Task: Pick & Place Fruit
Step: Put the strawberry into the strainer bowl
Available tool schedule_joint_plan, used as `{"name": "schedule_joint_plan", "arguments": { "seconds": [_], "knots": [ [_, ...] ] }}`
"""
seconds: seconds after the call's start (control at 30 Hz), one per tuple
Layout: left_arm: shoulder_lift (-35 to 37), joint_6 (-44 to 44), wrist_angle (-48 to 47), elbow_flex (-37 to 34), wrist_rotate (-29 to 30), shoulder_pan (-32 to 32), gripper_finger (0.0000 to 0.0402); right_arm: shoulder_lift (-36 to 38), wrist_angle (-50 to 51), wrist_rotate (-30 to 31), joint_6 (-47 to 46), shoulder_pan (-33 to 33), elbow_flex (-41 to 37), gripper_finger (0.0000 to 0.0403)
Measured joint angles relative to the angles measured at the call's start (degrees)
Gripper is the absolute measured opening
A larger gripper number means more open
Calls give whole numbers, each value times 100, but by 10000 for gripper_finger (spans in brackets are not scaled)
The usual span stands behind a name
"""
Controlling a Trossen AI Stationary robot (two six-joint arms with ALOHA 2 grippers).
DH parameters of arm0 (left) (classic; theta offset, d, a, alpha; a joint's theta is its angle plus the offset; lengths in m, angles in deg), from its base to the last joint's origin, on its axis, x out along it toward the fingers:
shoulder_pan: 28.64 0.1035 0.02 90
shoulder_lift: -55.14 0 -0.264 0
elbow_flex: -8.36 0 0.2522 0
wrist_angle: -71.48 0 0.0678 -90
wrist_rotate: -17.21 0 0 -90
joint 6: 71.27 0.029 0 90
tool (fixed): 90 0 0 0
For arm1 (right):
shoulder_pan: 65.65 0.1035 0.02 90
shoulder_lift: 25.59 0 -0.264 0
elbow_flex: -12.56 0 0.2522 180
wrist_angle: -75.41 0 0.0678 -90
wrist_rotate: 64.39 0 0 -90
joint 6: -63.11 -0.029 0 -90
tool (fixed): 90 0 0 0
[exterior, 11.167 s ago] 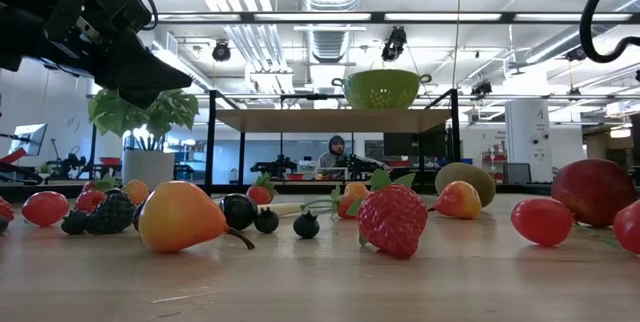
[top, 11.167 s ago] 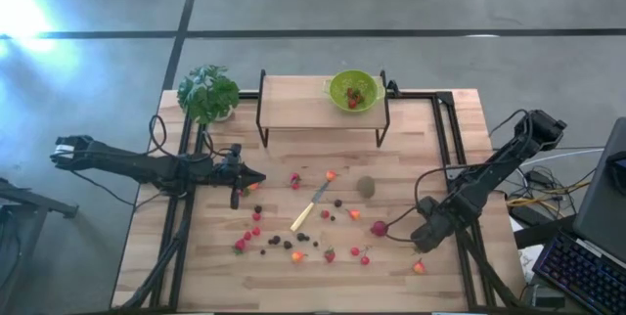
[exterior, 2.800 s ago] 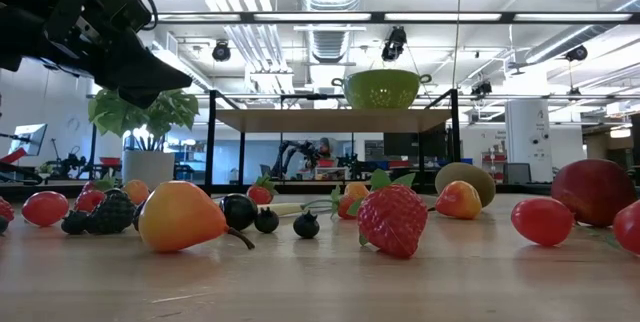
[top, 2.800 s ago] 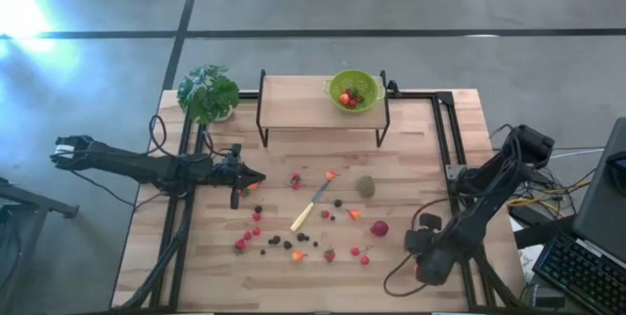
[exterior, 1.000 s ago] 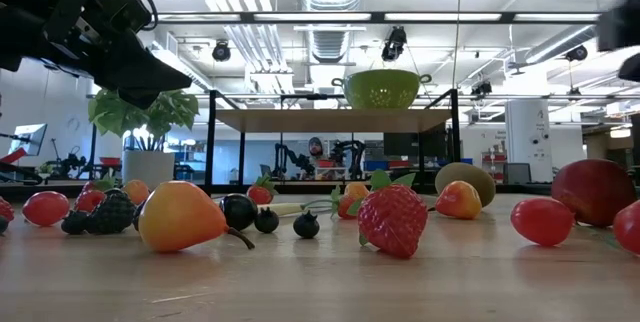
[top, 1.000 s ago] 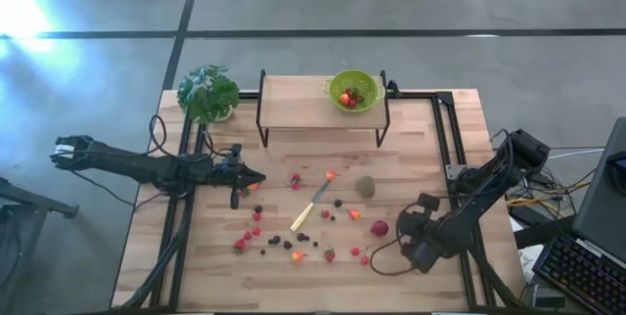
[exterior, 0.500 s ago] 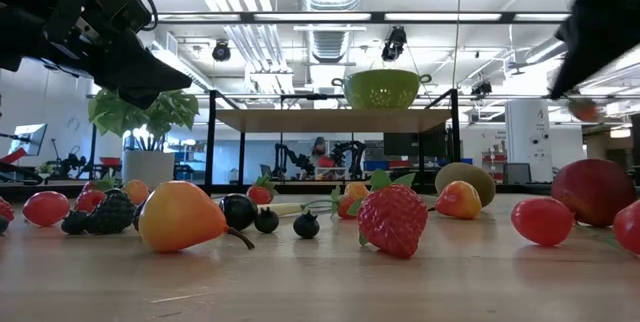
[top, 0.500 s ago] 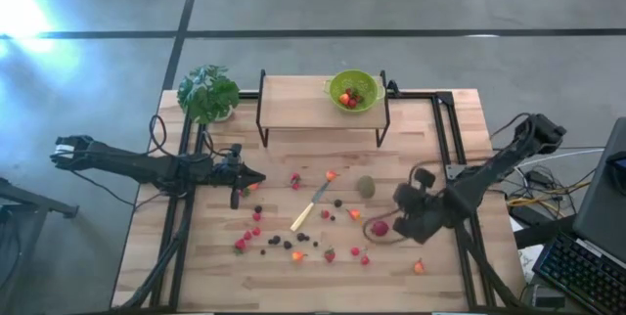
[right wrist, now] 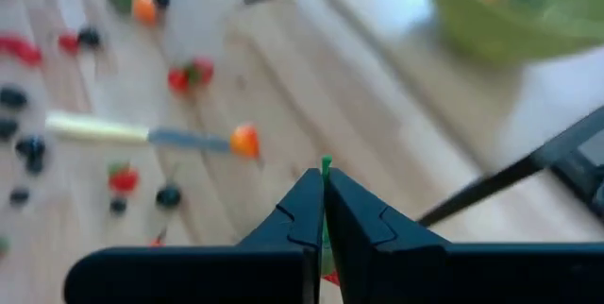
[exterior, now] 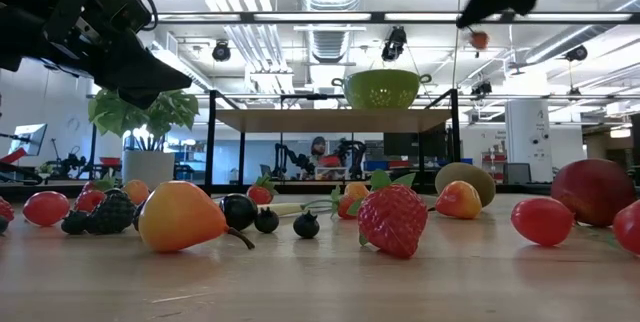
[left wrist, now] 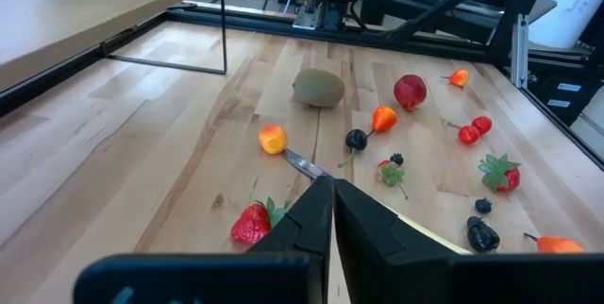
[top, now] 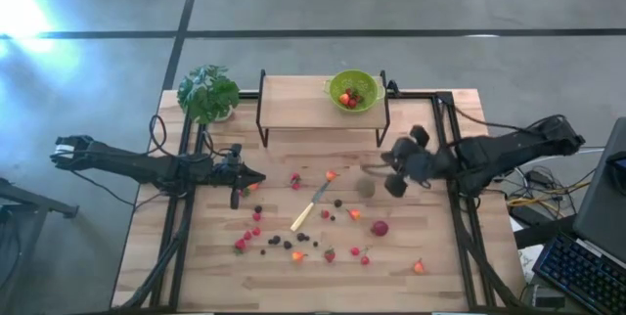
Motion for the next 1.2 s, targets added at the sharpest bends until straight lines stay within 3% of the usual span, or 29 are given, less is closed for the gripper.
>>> {"name": "schedule_joint_plan", "arguments": {
  "seconds": [0.43,0.63,0.83,1.2],
  "knots": [
    [0,1,-4,-2,-1,0,20,-561,-470,-658,1468,-1345,1413,8],
    [2,0,-2,-2,-1,0,20,-909,-455,-950,1609,-2027,1882,8],
    [2,0,1,-1,-2,2,20,-1215,-473,-1834,1700,-2772,2058,8],
    [1,-1,-2,-1,-2,0,20,-1869,-597,-2040,1864,-3931,2062,8]
  ]
}}
